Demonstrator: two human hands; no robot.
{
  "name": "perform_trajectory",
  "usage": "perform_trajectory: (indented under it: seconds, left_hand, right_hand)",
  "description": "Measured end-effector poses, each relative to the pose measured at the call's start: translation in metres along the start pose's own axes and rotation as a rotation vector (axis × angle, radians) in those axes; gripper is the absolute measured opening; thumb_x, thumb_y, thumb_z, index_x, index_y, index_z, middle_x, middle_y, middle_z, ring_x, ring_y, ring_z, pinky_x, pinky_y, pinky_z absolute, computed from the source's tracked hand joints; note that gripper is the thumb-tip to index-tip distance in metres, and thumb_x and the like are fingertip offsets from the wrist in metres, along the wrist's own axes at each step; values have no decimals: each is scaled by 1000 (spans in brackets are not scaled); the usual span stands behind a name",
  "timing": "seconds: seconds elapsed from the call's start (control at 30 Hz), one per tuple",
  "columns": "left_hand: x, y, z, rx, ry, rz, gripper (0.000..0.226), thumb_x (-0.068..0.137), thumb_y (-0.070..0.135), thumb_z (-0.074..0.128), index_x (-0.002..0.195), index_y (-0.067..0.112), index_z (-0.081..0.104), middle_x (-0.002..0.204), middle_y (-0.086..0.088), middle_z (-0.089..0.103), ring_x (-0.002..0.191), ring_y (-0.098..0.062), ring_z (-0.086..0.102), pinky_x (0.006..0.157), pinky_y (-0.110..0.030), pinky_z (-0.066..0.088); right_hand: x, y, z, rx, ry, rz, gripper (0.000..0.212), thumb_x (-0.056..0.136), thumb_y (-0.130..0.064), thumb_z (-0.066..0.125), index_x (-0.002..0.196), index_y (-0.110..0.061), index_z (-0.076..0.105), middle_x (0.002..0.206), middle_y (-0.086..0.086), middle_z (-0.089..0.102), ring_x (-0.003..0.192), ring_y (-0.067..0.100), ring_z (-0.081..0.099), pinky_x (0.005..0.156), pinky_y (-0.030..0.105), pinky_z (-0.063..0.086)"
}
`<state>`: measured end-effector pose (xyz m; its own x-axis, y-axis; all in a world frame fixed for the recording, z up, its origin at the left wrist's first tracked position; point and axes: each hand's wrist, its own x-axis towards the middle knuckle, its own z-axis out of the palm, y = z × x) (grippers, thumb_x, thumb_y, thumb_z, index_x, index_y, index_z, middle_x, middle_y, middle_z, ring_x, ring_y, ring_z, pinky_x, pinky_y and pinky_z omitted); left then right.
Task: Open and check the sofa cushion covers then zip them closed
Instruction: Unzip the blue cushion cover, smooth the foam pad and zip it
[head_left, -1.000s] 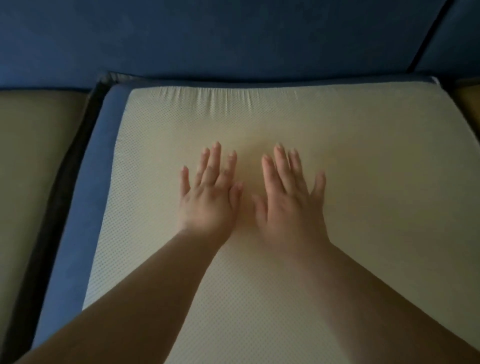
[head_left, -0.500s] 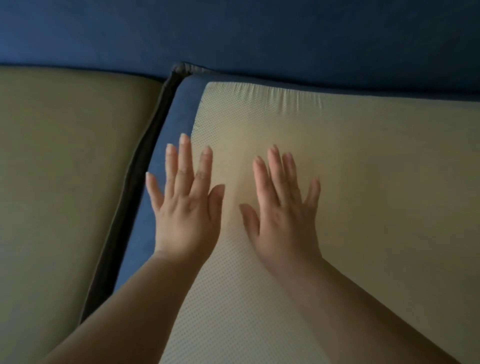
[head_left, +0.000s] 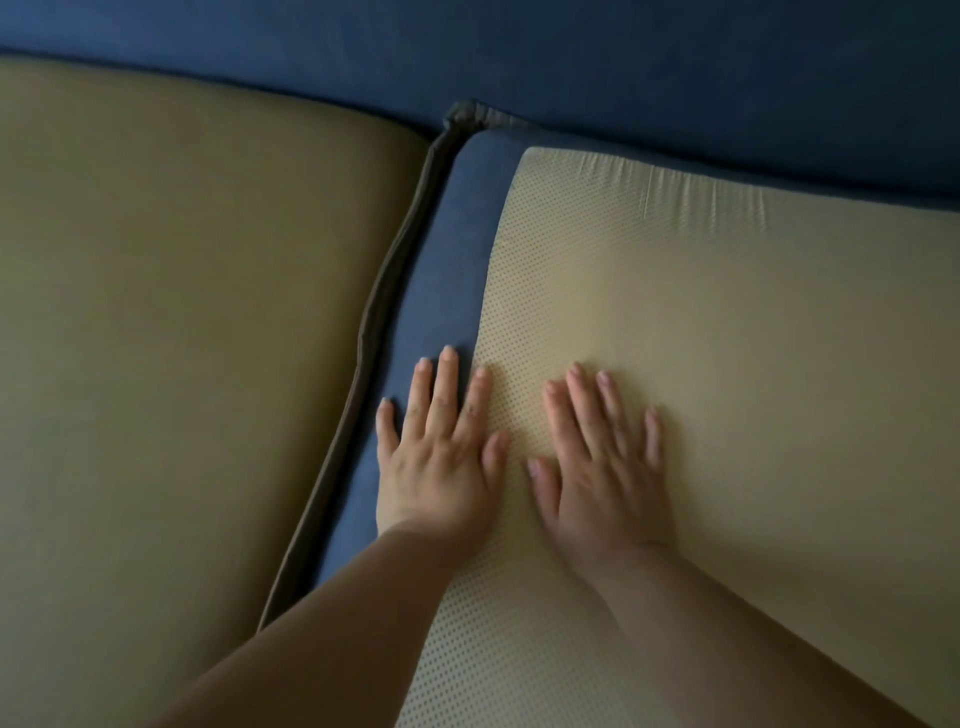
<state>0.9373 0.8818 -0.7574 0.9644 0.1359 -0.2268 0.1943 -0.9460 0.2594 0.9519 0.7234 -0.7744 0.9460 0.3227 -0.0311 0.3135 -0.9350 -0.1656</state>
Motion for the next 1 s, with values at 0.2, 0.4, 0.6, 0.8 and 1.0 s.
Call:
perform_trajectory:
  seconds: [0.2, 0.4, 0.6, 0.8, 1.0]
  left_hand:
    - [0, -3, 8, -12, 31, 2, 62, 93, 54, 6, 151, 36, -4, 158, 10, -19, 143, -9, -26, 117, -49, -9]
    - [-2, 7, -10, 67, -6, -38, 63, 94, 52, 3, 153, 33, -2, 157, 9, -24, 140, -10, -30, 116, -51, -13]
    - [-51, 81, -27, -72, 208, 119, 58, 100, 46, 16, 153, 26, 7, 158, 5, -15, 144, -12, -22, 114, -51, -17]
    - [-73, 93, 27, 138, -76, 99, 65, 94, 59, 5, 152, 33, -8, 155, 10, -29, 138, -9, -35, 116, -49, -15]
    - [-67, 125, 8, 97, 118, 280, 65, 99, 52, 19, 154, 23, 1, 160, 0, -14, 147, -17, -14, 117, -54, -4]
  right_hand:
    - [0, 2, 6, 12, 23, -14, 67, 93, -47, 35, 153, -16, 31, 162, 6, 22, 148, 26, 20, 115, 60, 17]
    - [2, 0, -6, 37, -52, -18, 67, 95, -49, 27, 154, -18, 27, 163, 4, 16, 150, 24, 13, 116, 60, 11]
    - [-28, 38, -69, 103, 212, 5, 68, 98, -47, 32, 156, -16, 15, 164, 8, 4, 151, 25, 6, 113, 61, 3]
    - [-94, 101, -25, -60, -80, 15, 67, 93, -53, 36, 150, -17, 38, 159, 8, 28, 146, 28, 27, 109, 63, 27]
    - [-100, 114, -50, 47, 97, 46, 68, 94, -44, 35, 154, -15, 25, 164, 8, 10, 150, 26, 10, 111, 64, 12]
